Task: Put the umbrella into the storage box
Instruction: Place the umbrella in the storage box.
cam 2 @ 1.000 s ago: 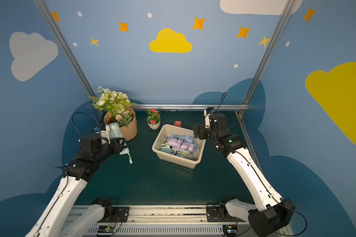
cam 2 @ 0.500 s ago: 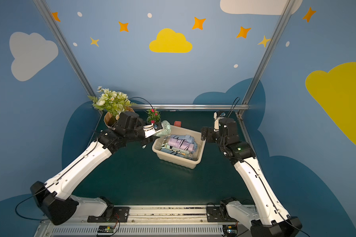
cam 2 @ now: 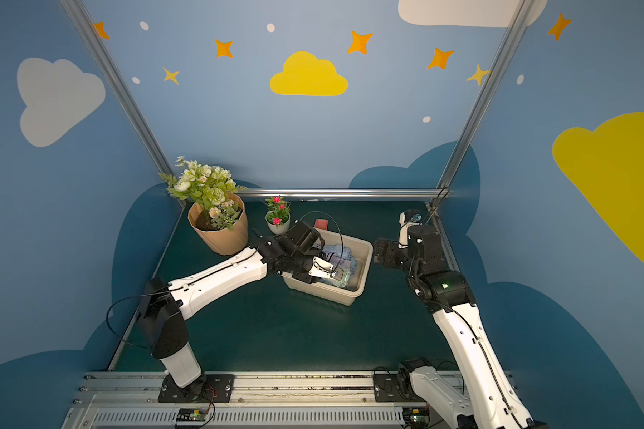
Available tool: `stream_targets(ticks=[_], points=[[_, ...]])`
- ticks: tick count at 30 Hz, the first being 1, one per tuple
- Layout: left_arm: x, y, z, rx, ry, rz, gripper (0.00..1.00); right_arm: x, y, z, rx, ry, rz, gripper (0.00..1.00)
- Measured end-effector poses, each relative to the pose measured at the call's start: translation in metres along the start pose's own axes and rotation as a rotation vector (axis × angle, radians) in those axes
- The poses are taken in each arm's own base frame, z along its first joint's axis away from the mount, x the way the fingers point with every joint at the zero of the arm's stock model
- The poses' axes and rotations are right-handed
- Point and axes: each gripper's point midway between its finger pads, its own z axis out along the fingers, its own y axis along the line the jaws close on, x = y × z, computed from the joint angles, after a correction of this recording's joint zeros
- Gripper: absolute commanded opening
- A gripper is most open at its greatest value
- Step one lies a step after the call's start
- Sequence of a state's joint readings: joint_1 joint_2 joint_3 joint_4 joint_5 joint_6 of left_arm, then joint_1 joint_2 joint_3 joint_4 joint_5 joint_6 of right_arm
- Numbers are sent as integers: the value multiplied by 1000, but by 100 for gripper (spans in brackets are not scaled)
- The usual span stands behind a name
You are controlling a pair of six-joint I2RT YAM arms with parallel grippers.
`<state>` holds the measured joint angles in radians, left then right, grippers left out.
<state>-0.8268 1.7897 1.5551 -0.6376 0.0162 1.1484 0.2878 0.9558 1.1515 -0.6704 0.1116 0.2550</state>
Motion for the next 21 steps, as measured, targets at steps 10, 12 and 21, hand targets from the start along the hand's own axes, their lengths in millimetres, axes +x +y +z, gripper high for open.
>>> stream_targets(ticks=[10, 12, 21], points=[[14, 23, 3, -72, 122, -20, 100, 2, -4, 1, 9, 6, 7, 95], [13, 26, -2, -88, 119, -26, 100, 2, -4, 1, 8, 8, 8, 95], [-18, 49, -90, -287, -136, -234, 100, 3, -12, 5, 31, 5, 22, 96]])
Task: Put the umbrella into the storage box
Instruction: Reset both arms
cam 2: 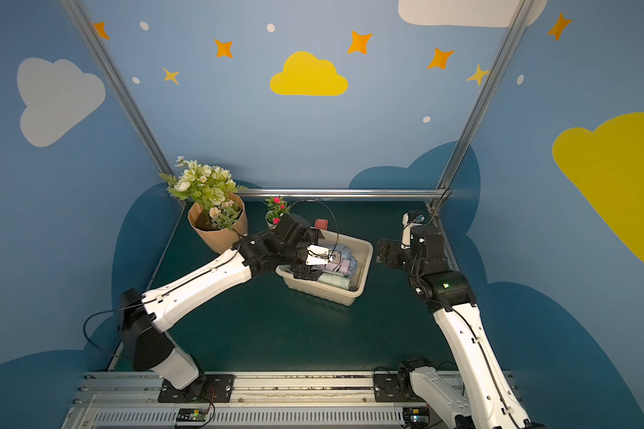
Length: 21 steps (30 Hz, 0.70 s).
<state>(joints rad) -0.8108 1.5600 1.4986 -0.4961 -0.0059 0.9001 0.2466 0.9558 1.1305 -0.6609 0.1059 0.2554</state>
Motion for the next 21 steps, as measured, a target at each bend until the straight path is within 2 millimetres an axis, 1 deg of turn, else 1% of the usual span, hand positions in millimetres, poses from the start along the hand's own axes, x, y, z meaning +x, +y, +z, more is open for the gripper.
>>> stream_targets(ticks=[1, 2, 3, 4, 6, 8, 9, 10, 11, 13, 15, 17, 19, 21], points=[[-6, 12, -18, -63, -64, -69, 100, 1, -4, 2, 16, -8, 5, 96], [-8, 23, -36, -123, -117, -137, 100, 2, -9, 3, 35, -16, 10, 97], [-6, 34, -51, -186, -158, -202, 100, 5, -14, 5, 52, -25, 14, 98], [0, 47, -68, -263, -196, -282, 100, 7, -20, 7, 75, -39, 18, 98], [25, 67, -94, -409, -227, -436, 100, 16, -33, 13, 123, -67, 27, 98], [63, 77, -112, -545, -212, -602, 100, 29, -49, 20, 180, -82, 41, 98], [87, 77, -119, -608, -193, -690, 100, 35, -58, 23, 212, -85, 51, 98], [112, 75, -127, -667, -166, -777, 100, 42, -68, 27, 243, -84, 63, 98], [133, 71, -132, -710, -139, -843, 100, 47, -76, 30, 270, -81, 75, 98], [185, 58, -152, -832, -70, -1007, 100, 59, -94, 36, 327, -73, 106, 98], [225, 46, -174, -948, -26, -1130, 100, 67, -106, 38, 358, -79, 135, 98], [256, 32, -193, -1053, -3, -1220, 100, 73, -117, 40, 381, -98, 159, 98], [289, 15, -200, -1128, 33, -1298, 100, 81, -125, 45, 396, -117, 173, 98], [321, -2, -196, -1161, 94, -1357, 100, 91, -129, 54, 398, -129, 164, 98]])
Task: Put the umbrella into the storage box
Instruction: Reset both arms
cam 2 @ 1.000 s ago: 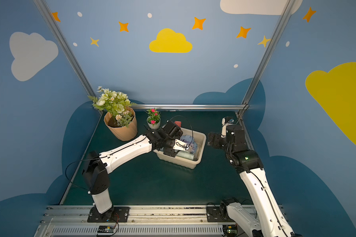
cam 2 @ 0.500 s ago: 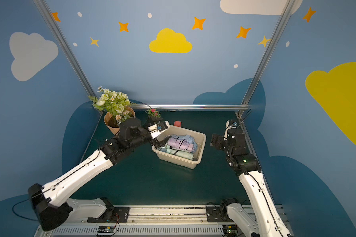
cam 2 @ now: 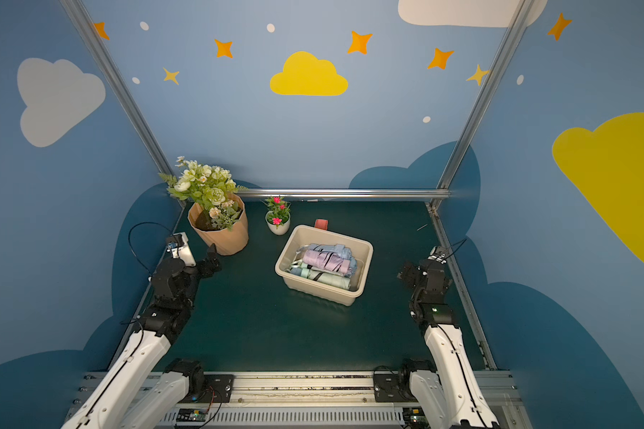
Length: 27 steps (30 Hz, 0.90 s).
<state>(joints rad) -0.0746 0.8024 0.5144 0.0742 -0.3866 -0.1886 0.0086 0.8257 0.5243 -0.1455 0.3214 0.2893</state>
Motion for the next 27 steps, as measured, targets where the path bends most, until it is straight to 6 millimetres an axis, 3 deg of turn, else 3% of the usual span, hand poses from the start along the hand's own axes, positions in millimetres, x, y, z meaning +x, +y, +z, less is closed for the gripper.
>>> stream_targets(ticks=[5, 9, 16, 24, 27], points=[[84, 34, 33, -94, 189, 25, 100, 30, 2, 26, -12, 41, -45, 98], [119, 42, 46, -95, 270, 35, 100, 47, 12, 45, -52, 104, -74, 98], [117, 25, 63, 1, 219, 37, 100, 67, 31, 76, -133, 146, -118, 98], [114, 1, 76, 106, 186, 84, 100, 51, 53, 94, -217, 49, -215, 98], [113, -11, 80, 144, 165, 105, 100, 57, 56, 97, -241, 8, -221, 98]])
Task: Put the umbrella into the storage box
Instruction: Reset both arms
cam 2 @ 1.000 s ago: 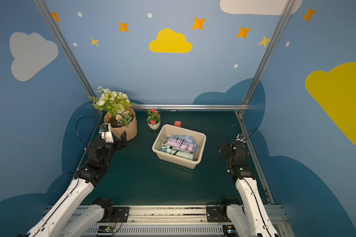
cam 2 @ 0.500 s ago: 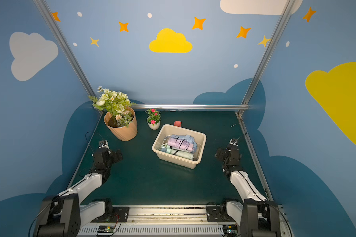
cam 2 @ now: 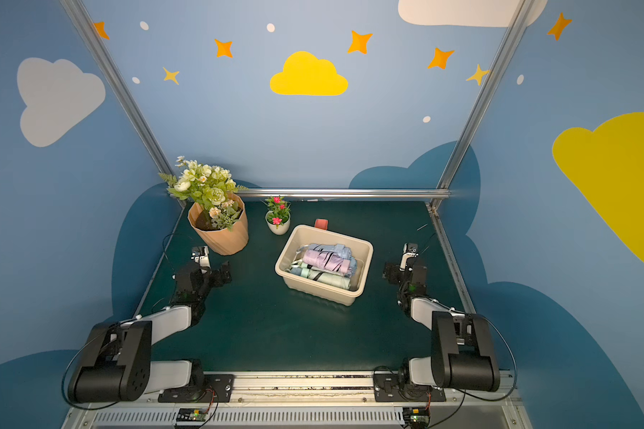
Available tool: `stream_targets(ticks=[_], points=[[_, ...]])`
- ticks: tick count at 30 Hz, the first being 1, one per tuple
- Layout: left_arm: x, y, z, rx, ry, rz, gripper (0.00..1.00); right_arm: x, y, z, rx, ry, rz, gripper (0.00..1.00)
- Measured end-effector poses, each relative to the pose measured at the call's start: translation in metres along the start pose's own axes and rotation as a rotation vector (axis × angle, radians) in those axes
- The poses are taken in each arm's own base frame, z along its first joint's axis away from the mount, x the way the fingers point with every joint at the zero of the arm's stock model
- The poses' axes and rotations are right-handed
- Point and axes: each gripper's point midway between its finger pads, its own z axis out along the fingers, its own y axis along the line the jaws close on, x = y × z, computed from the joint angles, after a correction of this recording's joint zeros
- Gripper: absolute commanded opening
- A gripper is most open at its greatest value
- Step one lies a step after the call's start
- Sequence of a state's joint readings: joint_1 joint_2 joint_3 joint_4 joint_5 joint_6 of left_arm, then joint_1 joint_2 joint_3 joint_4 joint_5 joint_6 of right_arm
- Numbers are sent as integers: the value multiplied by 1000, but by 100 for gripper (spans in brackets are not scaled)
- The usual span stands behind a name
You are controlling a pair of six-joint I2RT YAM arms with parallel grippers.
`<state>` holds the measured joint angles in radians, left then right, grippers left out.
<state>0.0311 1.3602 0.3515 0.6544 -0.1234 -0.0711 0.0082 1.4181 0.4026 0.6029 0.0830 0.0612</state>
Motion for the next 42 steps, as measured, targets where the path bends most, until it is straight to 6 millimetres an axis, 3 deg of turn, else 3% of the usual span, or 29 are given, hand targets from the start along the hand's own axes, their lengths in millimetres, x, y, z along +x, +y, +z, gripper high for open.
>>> stream_targets(ticks=[4, 8, 11, 16, 42], points=[[8, -13, 13, 32, -1, 47, 100, 15, 3, 5, -19, 19, -8, 98], [29, -17, 24, 39, 43, 72, 100, 1, 7, 8, -29, -1, -31, 98], [21, -16, 25, 34, 20, 69, 100, -8, 9, 10, -34, -19, -45, 98], [12, -17, 26, 33, -3, 67, 100, -6, 11, 10, -37, -10, -51, 98], [9, -14, 28, 32, -3, 62, 100, -4, 14, 10, -29, -2, -79, 98]])
